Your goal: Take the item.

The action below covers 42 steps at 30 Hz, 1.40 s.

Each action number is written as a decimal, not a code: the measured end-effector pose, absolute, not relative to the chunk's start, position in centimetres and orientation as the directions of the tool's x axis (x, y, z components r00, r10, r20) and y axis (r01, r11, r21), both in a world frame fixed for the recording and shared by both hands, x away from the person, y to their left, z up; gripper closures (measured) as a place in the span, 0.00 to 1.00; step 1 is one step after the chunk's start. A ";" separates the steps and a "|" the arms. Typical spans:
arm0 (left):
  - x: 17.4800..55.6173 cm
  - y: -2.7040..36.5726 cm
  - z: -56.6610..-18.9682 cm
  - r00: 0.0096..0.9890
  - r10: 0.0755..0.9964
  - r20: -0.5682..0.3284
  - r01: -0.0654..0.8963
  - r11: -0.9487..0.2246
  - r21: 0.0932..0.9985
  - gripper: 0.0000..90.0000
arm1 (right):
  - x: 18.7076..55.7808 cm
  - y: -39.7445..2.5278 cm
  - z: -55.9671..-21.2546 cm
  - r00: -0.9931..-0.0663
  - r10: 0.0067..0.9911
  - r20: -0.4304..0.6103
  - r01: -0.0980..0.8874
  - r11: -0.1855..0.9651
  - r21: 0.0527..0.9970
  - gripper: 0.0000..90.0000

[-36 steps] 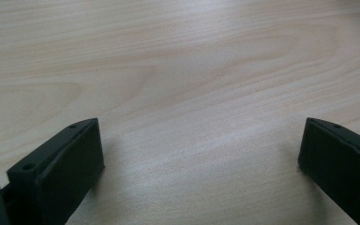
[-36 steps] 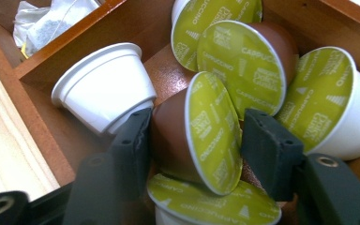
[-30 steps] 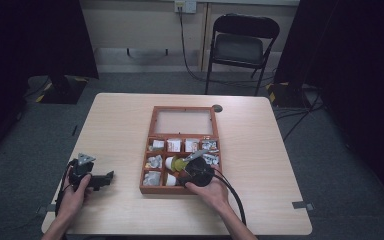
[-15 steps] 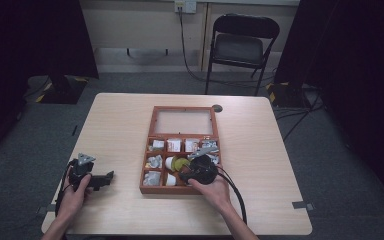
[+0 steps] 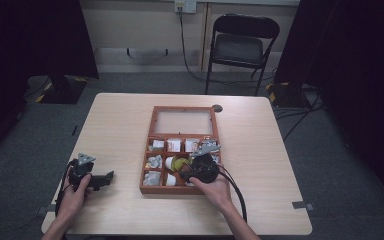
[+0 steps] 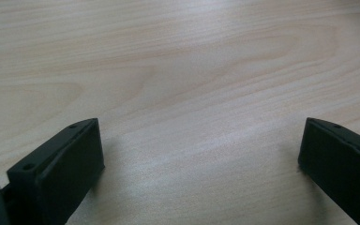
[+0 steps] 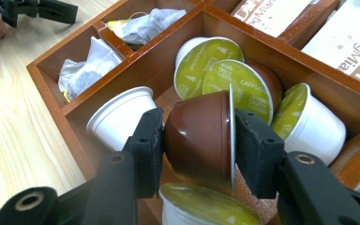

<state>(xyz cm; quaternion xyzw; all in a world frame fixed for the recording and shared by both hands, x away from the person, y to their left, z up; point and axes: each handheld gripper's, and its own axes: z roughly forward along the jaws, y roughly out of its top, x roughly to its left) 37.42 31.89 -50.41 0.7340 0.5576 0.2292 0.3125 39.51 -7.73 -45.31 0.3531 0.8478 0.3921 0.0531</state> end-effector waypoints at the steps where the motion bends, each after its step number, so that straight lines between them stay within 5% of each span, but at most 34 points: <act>1: 37.4 31.9 -50.4 0.273 0.962 -0.012 0.675 -0.183 0.714 0.00 | 39.5 -7.8 -45.3 -0.744 0.640 0.191 0.558 0.439 0.704 0.61; 42: 37.5 31.8 -50.4 0.273 0.962 -0.012 0.677 -0.183 0.713 0.00 | 39.2 -9.6 -43.0 -0.750 0.635 0.183 0.495 0.356 0.793 0.61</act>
